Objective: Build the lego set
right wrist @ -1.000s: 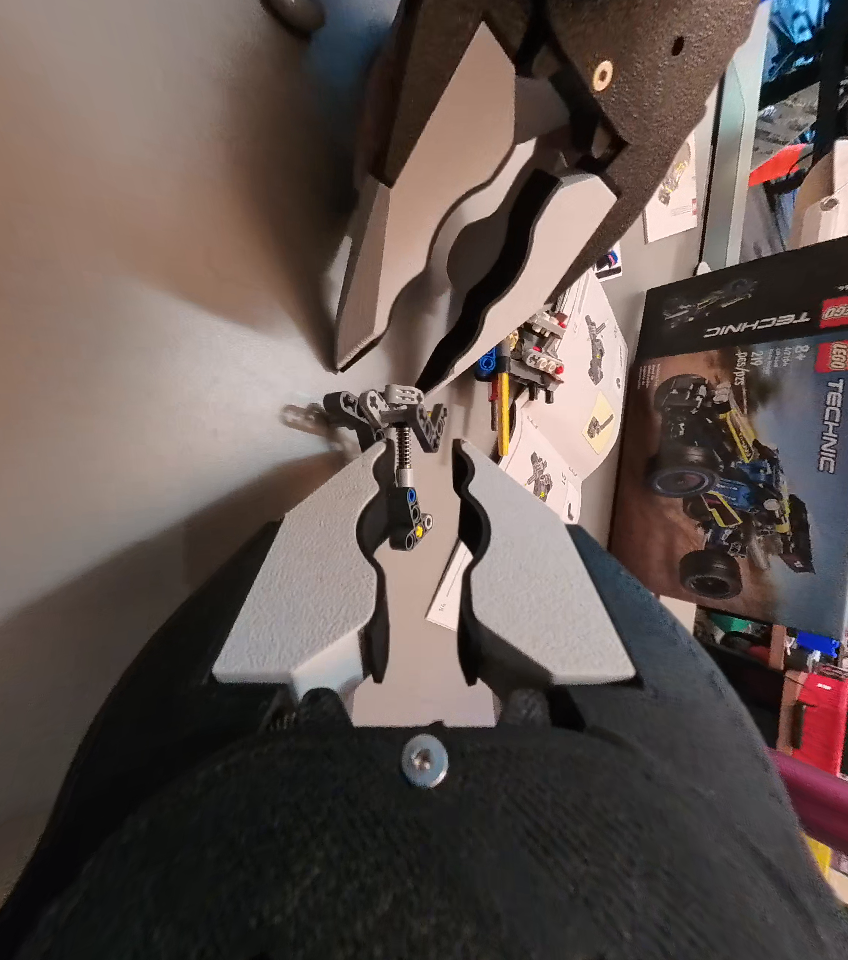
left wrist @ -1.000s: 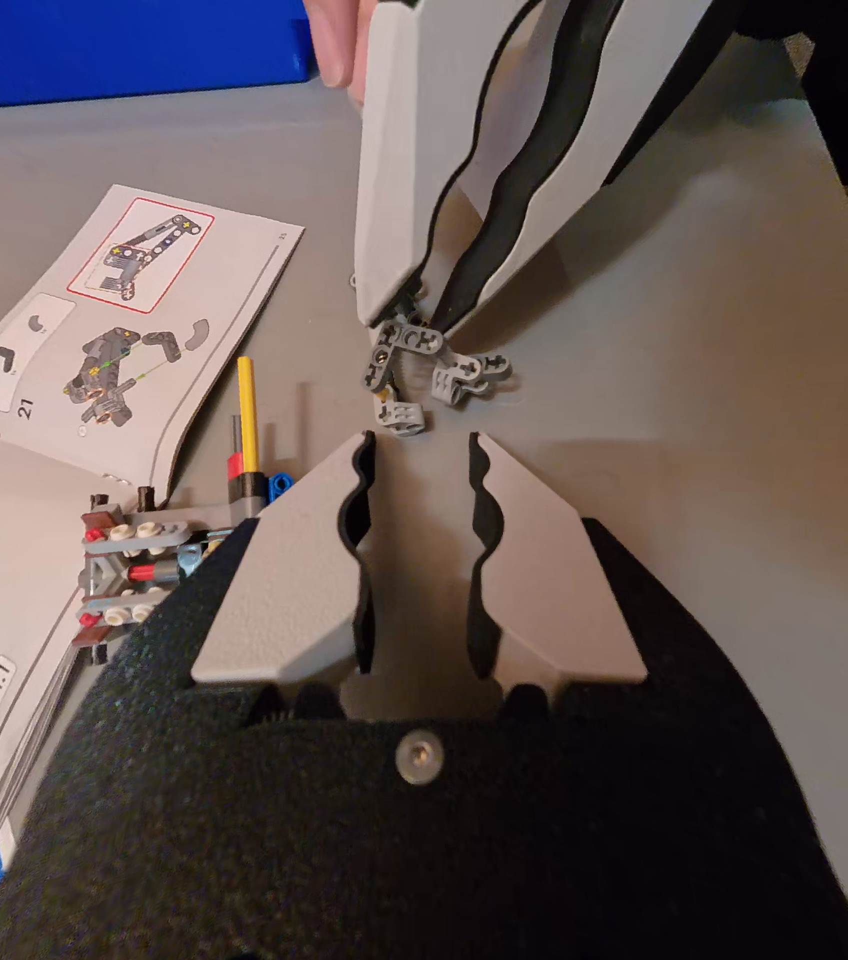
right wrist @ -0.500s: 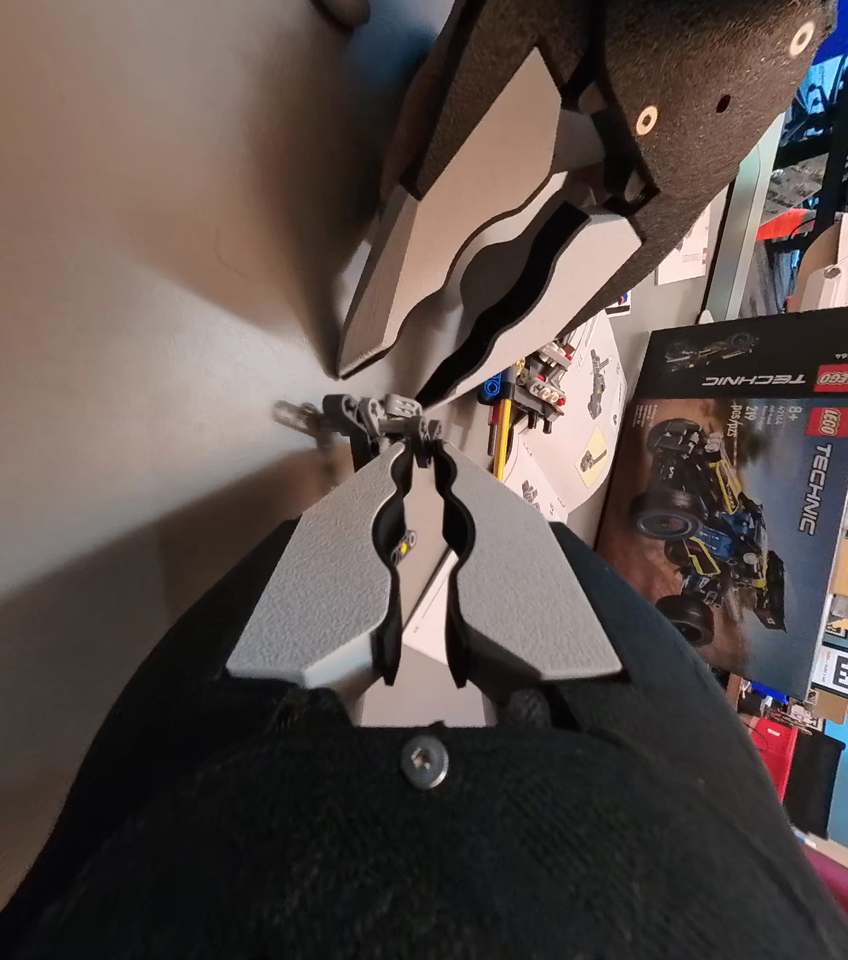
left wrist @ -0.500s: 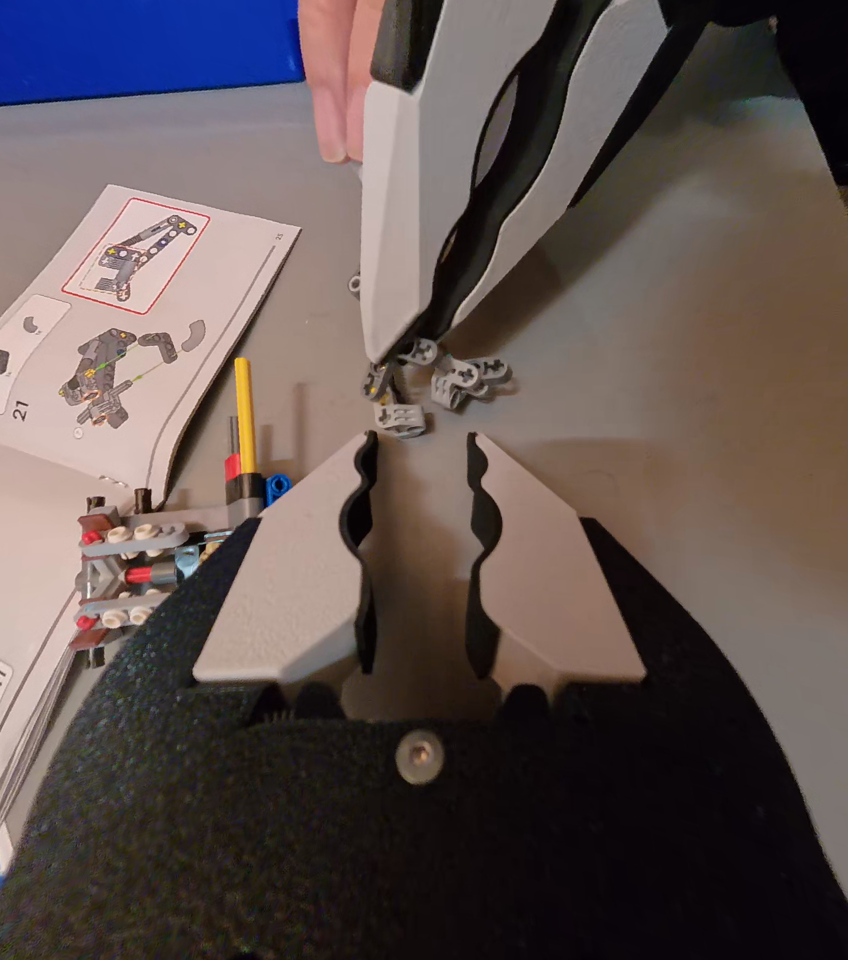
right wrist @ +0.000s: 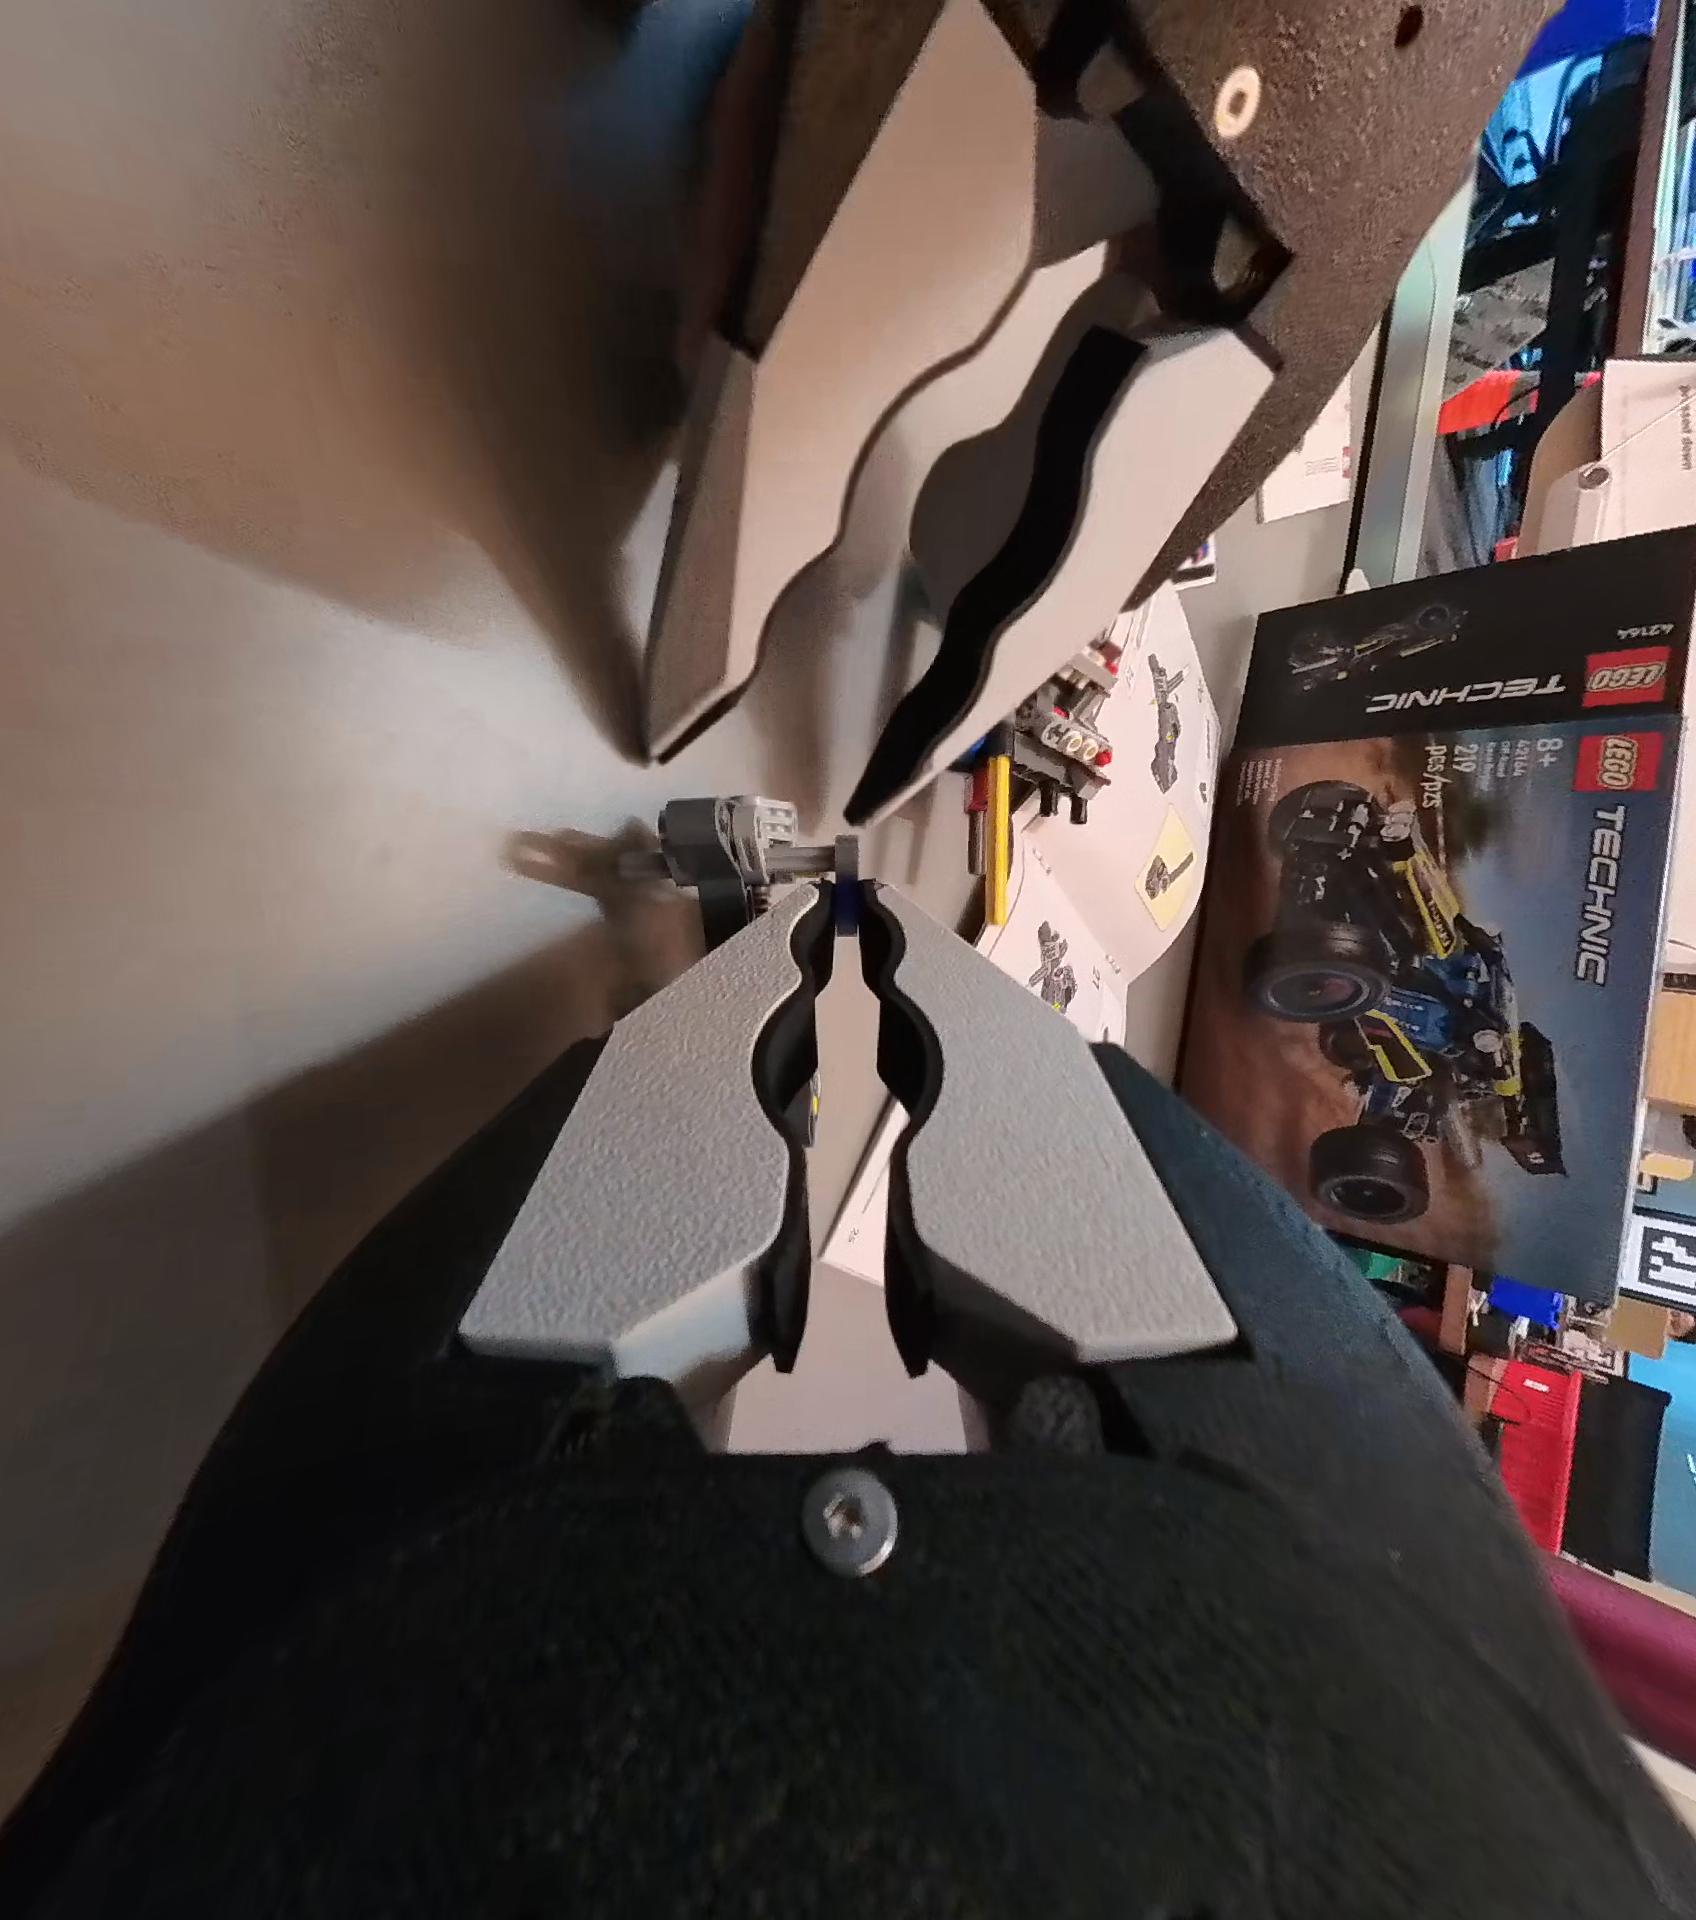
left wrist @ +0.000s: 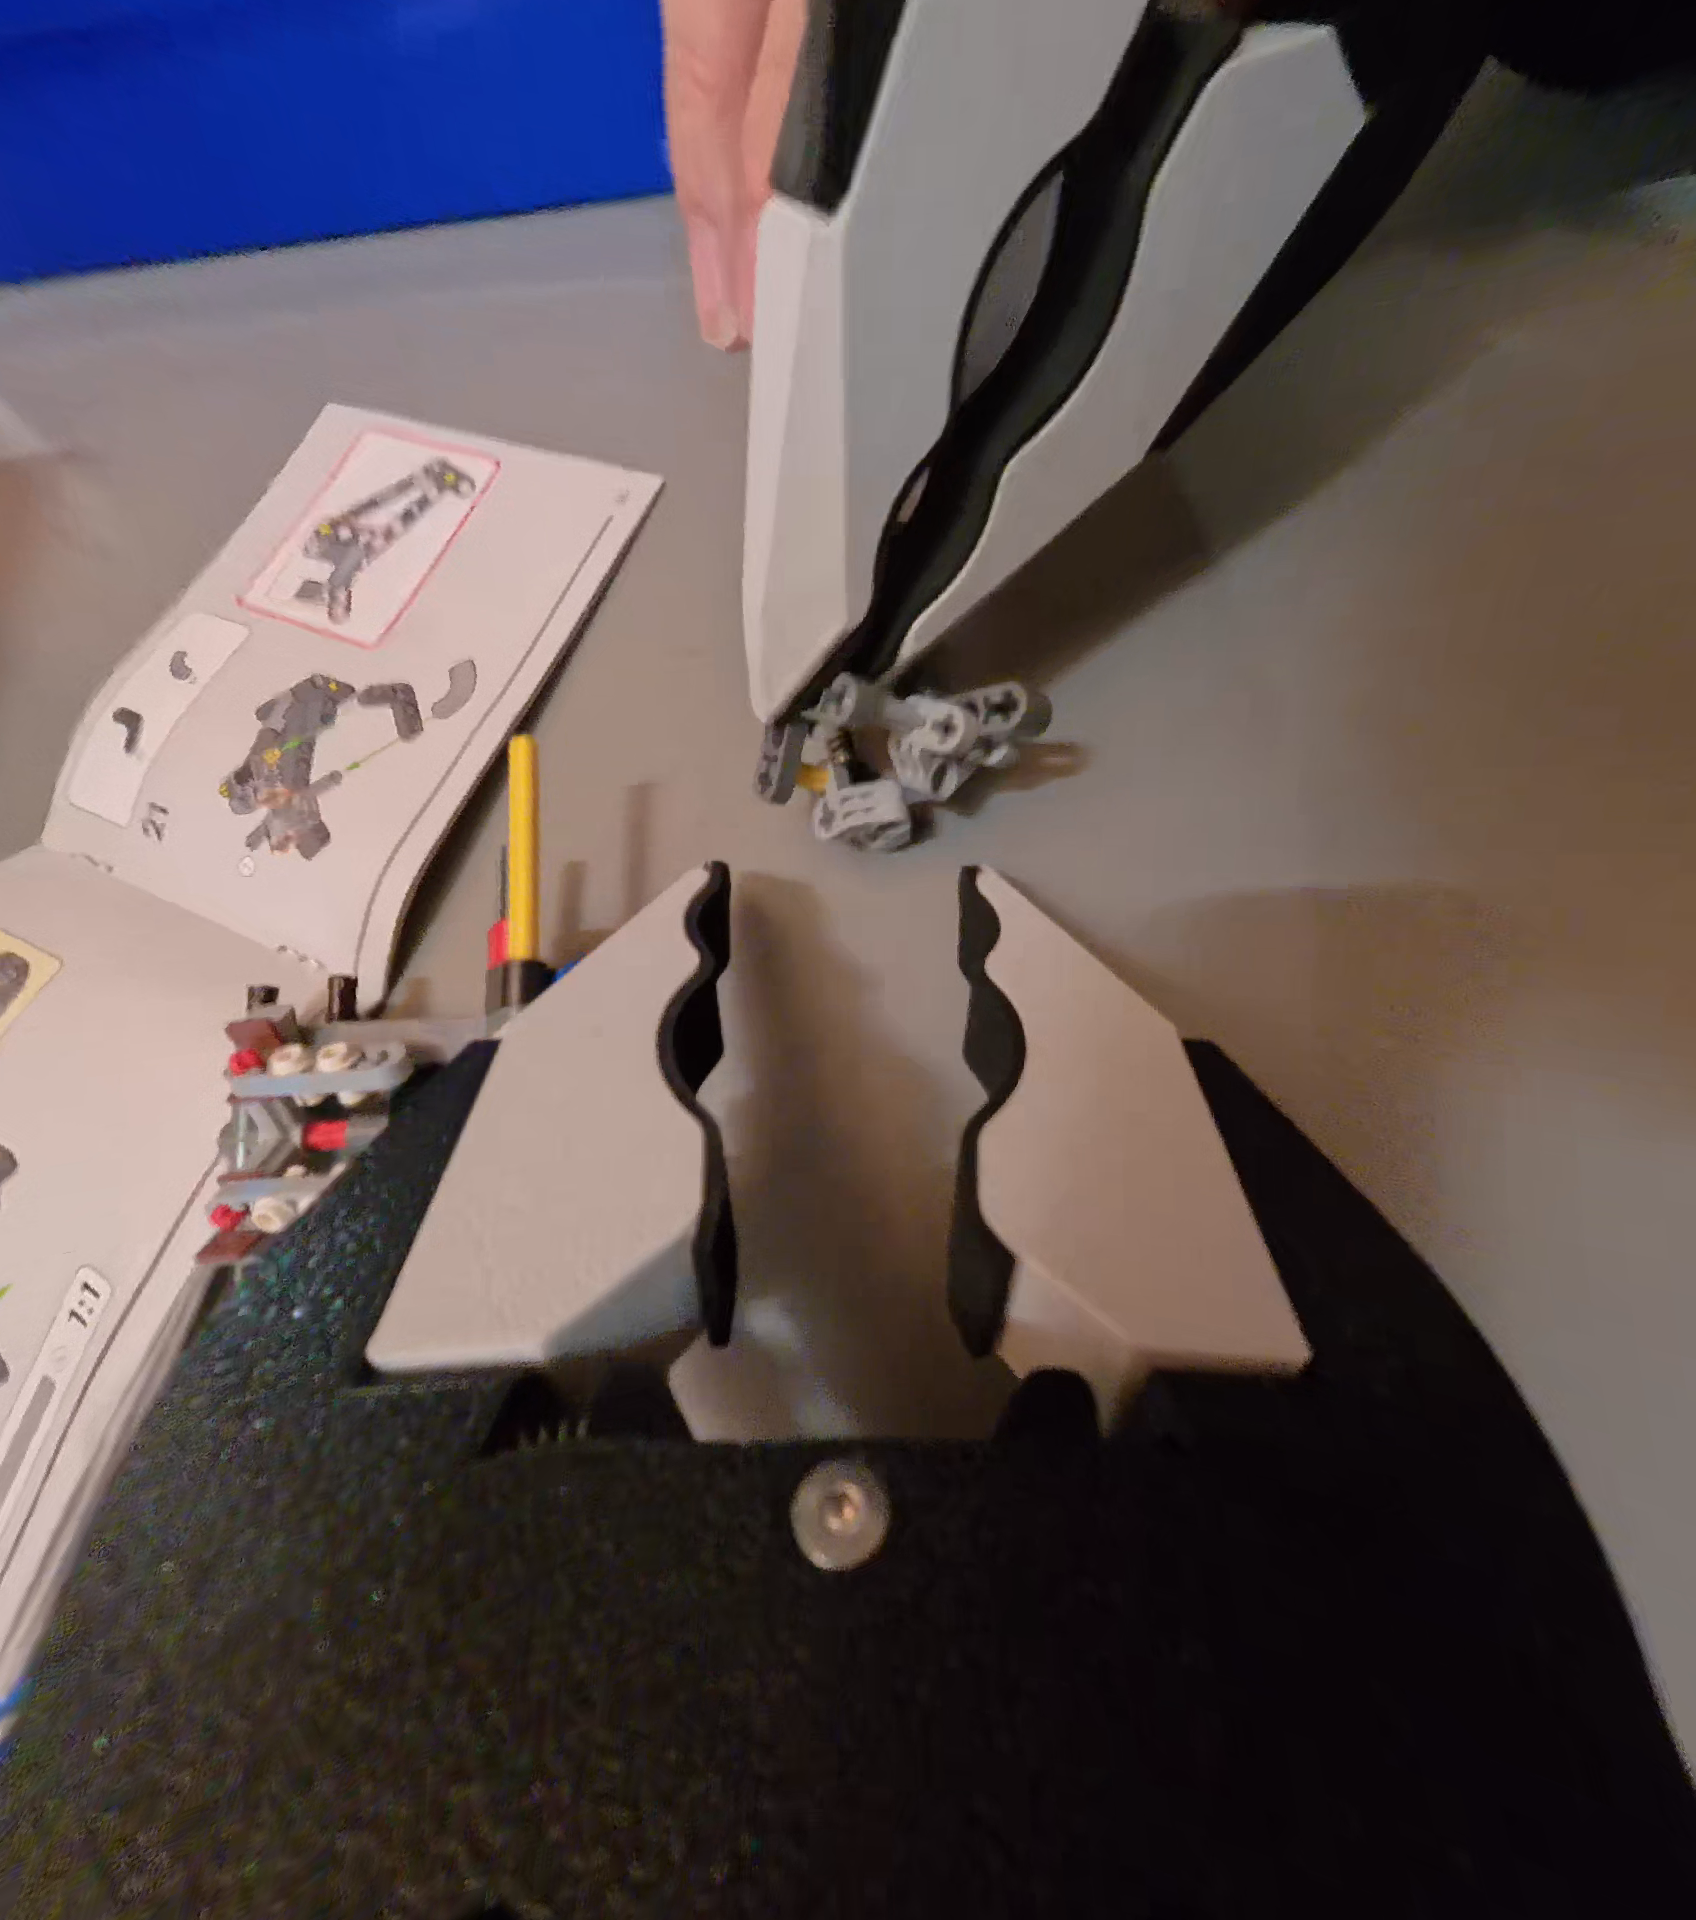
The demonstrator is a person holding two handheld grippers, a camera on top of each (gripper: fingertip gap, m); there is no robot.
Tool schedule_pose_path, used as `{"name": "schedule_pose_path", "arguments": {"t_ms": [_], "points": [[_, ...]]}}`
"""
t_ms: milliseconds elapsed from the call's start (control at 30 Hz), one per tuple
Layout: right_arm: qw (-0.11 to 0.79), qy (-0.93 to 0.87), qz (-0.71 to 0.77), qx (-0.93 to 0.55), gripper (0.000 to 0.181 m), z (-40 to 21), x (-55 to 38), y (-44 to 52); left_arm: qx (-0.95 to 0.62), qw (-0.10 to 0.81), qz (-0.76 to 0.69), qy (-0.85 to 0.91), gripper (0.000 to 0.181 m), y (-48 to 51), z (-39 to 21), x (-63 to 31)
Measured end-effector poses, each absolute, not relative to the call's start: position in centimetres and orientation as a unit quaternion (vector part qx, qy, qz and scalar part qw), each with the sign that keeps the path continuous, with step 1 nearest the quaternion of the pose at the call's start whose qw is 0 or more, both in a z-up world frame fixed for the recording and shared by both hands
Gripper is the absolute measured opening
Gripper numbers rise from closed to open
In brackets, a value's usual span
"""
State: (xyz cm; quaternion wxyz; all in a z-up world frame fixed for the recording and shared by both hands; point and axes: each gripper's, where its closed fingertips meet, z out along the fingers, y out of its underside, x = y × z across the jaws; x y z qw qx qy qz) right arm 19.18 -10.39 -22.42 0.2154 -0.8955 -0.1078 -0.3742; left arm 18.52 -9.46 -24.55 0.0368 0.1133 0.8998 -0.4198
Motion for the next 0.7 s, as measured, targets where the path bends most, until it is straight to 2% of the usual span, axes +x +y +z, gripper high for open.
{"name": "schedule_pose_path", "arguments": {"t_ms": [133,300,500,700], "points": [[0.233,-0.097,-0.374,-0.893,0.002,-22.5,19.1,-10.3,0.156,0.14,-0.428,0.879,0.046,-10.6,-24.0,19.2],[0.245,-0.079,-0.377,-0.89,0.002,-22.5,19.1,-10.7,0.199,0.193,-0.438,0.855,0.042,-11.2,-23.6,19.1],[0.252,-0.048,-0.372,-0.892,0.003,-22.5,19.0,-11.3,0.237,0.215,-0.428,0.845,0.027,-11.8,-23.8,18.7],[0.252,-0.045,-0.379,-0.889,0.01,-22.4,18.6,-11.7,0.238,0.218,-0.439,0.838,0.026,-11.8,-23.6,18.8]]}}
